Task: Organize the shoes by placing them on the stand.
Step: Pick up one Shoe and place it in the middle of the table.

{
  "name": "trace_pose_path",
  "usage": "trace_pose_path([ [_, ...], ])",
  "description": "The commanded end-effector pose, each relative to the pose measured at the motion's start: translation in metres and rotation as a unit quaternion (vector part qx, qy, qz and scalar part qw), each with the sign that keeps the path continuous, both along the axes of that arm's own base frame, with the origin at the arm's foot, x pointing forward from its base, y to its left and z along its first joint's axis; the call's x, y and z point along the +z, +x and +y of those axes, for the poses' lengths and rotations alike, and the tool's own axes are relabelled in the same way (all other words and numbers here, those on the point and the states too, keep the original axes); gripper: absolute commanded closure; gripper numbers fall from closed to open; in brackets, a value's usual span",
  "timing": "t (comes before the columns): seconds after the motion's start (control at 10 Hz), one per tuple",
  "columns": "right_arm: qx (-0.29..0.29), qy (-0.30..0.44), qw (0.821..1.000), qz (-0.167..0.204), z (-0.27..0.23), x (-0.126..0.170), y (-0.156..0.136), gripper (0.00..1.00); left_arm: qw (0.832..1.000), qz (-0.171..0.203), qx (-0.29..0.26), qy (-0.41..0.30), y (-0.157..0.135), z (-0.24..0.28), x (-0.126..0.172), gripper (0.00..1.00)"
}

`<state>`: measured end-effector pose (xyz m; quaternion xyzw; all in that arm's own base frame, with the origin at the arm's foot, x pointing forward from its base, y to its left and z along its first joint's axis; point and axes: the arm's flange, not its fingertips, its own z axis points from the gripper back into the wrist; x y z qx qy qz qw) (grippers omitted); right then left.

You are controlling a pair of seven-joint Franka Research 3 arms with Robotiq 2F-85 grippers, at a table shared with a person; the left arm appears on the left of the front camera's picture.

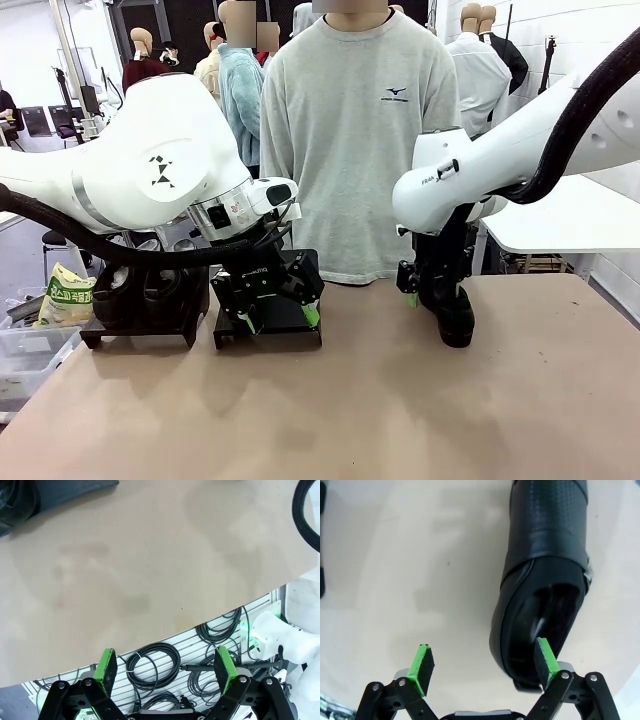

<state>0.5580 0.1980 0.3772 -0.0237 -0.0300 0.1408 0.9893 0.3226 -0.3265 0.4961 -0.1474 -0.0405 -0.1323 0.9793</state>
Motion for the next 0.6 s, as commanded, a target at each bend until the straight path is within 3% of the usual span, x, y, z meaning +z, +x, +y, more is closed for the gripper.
trace_pose_path([
  [0.0,-0.013,-0.014,0.999,-0.028,0.004,-0.014,0.009,0.0,1.0,0.006,-0.002,-0.003,0.0,0.001,0.002,0.0],
  [0.5,-0.028,-0.007,1.0,0.008,0.007,-0.033,0.014,0.03,1.0,0.006,-0.002,-0.003,0.0,0.001,0.002,0.0],
])
